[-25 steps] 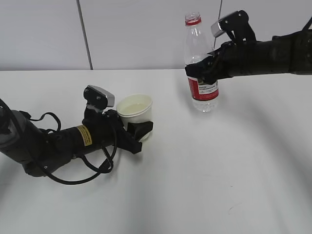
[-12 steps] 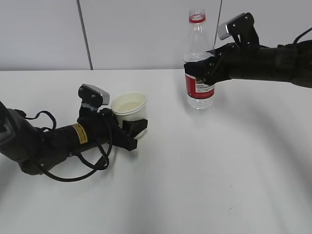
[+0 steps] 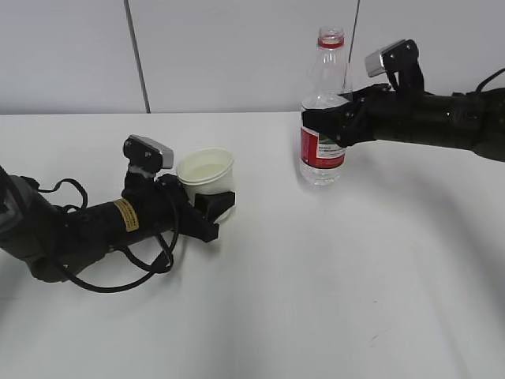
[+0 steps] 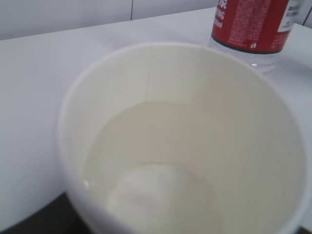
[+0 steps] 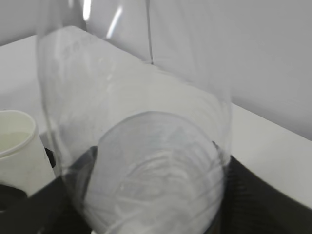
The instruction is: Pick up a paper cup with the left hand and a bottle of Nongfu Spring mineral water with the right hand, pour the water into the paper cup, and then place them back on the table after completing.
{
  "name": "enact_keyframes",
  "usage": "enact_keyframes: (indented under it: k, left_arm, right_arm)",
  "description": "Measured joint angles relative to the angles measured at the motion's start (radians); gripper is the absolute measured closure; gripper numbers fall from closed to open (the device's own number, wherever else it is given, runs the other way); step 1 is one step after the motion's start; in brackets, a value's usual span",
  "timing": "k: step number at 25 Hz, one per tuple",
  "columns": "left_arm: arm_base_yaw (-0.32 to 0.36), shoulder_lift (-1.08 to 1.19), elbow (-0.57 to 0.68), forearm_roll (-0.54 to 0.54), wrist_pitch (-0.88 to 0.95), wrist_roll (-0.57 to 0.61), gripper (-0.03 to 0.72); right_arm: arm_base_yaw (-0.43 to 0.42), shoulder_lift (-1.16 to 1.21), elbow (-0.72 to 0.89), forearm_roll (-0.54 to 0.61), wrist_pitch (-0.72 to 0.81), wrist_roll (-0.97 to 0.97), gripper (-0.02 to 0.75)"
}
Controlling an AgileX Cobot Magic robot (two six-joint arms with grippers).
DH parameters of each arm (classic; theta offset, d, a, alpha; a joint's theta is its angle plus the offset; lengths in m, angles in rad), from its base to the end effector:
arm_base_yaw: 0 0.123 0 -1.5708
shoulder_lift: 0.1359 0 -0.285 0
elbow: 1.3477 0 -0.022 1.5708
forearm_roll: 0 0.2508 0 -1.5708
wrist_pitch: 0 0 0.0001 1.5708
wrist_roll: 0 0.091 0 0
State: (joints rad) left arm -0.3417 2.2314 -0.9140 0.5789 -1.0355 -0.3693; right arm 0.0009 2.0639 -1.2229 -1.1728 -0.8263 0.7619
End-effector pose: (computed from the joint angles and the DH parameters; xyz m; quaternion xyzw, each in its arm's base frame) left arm 0.3489 -0.1695 0.0713 0.2581 0.7440 -0.3029 0.5367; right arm 0.4283 0.0620 0.1745 -0.3031 0.7322 0.2294 0.5651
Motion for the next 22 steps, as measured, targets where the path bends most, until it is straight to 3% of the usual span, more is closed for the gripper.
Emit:
enact_keyframes:
  k: [22]
  left_arm:
    - [0.157, -0.010, 0.000, -0.008, 0.004, 0.010, 0.307]
  right_arm:
    - [-0.014, 0.050, 0.000, 0.012, -0.140, -0.060, 0.267]
